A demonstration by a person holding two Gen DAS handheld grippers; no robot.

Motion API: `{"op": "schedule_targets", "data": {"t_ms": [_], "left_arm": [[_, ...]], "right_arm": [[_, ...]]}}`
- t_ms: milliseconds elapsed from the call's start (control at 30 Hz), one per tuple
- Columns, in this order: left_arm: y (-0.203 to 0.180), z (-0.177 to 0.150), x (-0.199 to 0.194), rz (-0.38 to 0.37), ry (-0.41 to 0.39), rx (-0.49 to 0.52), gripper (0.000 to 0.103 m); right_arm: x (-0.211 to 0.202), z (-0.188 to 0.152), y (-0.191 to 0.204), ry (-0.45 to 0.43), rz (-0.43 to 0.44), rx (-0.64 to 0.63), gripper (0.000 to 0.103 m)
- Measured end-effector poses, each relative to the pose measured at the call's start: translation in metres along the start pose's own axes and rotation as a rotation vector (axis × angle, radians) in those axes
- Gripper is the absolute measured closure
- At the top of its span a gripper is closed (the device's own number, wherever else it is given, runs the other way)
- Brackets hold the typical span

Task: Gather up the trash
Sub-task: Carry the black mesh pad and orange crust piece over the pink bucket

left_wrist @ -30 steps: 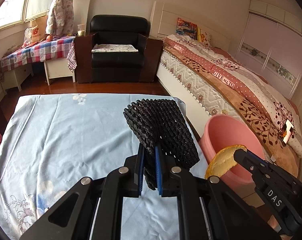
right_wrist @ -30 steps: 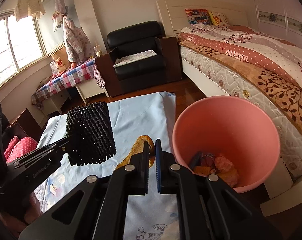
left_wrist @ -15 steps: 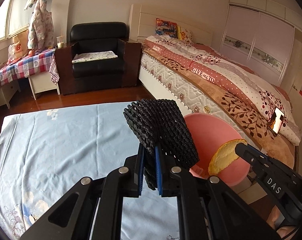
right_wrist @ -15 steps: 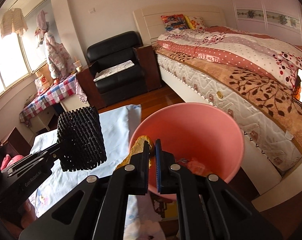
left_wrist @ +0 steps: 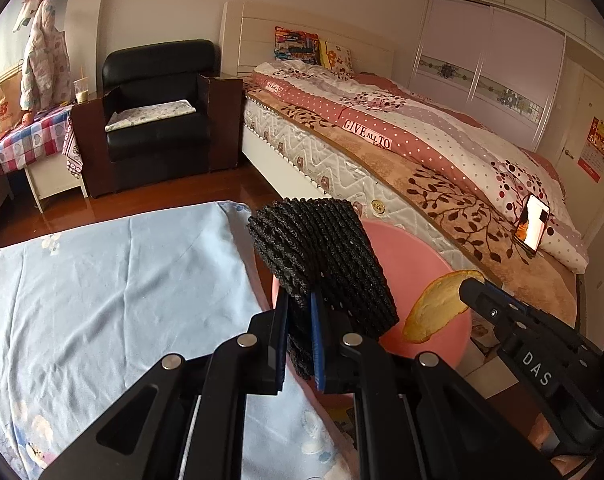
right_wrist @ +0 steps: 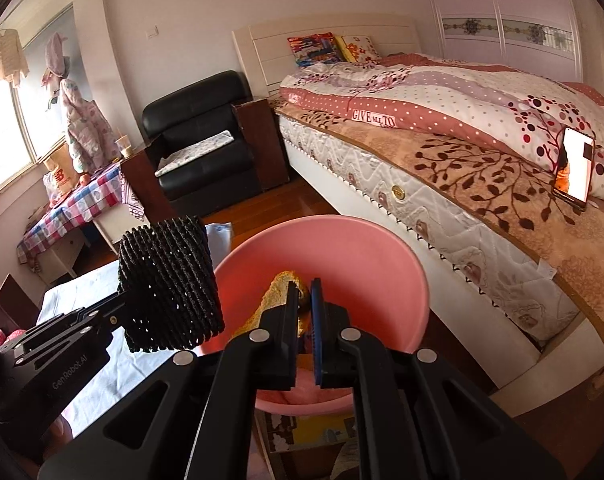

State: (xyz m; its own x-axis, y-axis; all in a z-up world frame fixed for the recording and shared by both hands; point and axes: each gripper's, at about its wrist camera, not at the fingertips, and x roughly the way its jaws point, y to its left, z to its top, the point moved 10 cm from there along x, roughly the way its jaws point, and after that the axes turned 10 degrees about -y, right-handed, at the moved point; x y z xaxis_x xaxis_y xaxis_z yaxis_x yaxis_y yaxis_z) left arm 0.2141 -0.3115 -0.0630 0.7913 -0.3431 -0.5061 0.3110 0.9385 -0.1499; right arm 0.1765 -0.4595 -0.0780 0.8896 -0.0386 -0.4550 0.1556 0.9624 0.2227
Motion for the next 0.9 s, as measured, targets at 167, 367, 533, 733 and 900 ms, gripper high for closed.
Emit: {"op": "schedule_targets", "data": {"t_ms": [167,367,533,733,900], "left_arm": [[-0.014,-0.003,0.014,-0.02,0.02,0.014,0.094],[-0.028,-0.017,0.032,-0.021,0.06,0.046,0.094],[-0.032,-0.024,0.046,-0.011,0.082,0.056,0.093],[-0.036,-0.033,0.06,-0.005,0.108,0.057,0.093],[-0.036,-0.039,0.069,-0.005,0.126,0.056,0.093]], "right_arm": [[0.005,-0.002,-0.013,0.003,-0.028,0.006,0.097],[0.015,-0.007,-0.028,0.017,-0.057,0.016,0.097],[0.022,-0.008,-0.037,0.025,-0.072,0.022,0.097],[0.032,-0.013,-0.04,0.042,-0.079,0.016,0.097],[0.039,-0.017,-0.041,0.056,-0.083,0.009,0.097]]}}
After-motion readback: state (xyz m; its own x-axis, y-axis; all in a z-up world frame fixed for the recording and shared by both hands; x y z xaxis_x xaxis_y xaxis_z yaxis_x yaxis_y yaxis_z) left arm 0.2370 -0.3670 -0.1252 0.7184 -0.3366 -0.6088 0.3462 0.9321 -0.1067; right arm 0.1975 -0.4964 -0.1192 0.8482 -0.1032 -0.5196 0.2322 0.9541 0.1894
